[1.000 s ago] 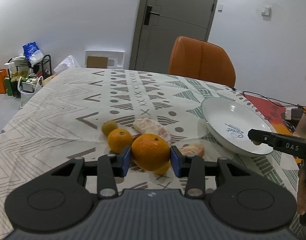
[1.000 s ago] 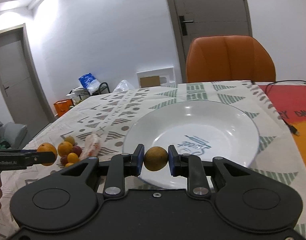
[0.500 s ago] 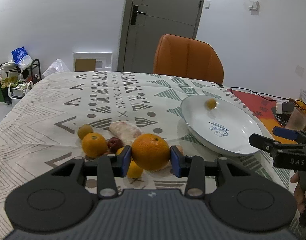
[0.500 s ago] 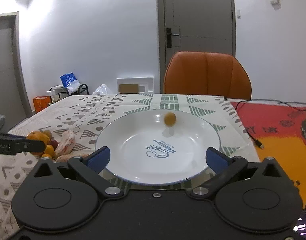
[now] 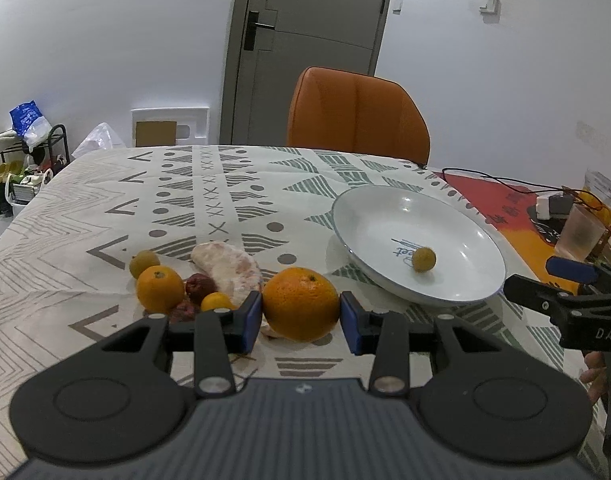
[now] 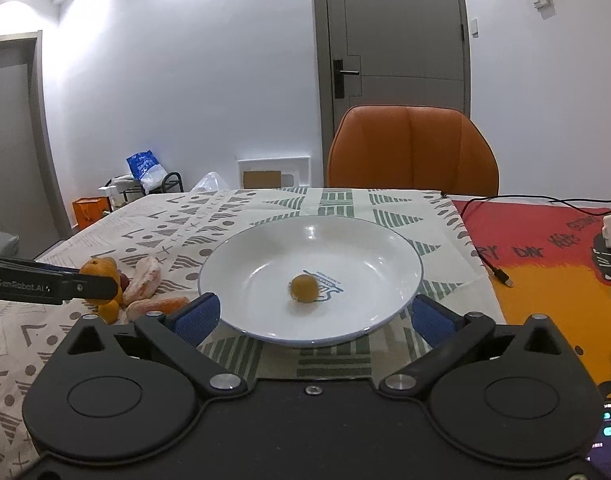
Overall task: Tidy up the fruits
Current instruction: 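Carry the large orange to the white plate and release it from the left gripper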
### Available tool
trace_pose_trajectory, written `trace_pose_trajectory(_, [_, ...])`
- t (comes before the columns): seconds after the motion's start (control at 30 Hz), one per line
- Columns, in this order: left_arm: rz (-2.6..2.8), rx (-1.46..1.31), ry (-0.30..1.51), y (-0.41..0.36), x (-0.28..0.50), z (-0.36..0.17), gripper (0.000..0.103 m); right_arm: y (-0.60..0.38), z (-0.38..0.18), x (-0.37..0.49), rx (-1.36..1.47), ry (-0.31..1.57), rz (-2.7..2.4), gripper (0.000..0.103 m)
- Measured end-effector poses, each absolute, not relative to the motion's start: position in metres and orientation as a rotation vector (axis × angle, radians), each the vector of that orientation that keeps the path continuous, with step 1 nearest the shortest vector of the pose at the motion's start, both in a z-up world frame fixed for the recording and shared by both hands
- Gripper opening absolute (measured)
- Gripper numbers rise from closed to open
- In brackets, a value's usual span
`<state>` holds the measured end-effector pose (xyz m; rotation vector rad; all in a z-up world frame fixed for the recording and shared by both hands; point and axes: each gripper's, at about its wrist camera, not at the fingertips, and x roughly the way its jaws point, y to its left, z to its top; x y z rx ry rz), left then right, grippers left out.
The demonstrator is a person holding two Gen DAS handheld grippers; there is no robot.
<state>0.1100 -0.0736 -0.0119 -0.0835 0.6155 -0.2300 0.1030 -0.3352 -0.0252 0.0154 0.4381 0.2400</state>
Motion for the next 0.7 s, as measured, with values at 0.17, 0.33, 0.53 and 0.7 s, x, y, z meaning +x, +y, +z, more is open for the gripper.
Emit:
trace_pose_trajectory(0.17, [-0.233,-0.079,0.613,-0.077,0.108,-0.011,0.041,-0.344,-0.028,0.100,0.035,0.443,0.236,0.103])
trace_pose_trajectory(0.33, [-0.240,-0.070,0.610,-0.084,0.109,-0.009,0.041,-0.355,-0.030,0.097,0.051,0.444,0.220,0.103])
trace_pose_trajectory(0.53, [-0.254,-0.054,0.612,-0.095,0.109,-0.009,0.041,-0.367,-0.033,0.093,0.073,0.449,0.200,0.103])
trace_pose_trajectory(0.7, [-0.262,-0.043,0.612,-0.103,0.109,-0.009,0.041,-0.374,-0.034,0.091,0.088,0.444,0.193,0.103])
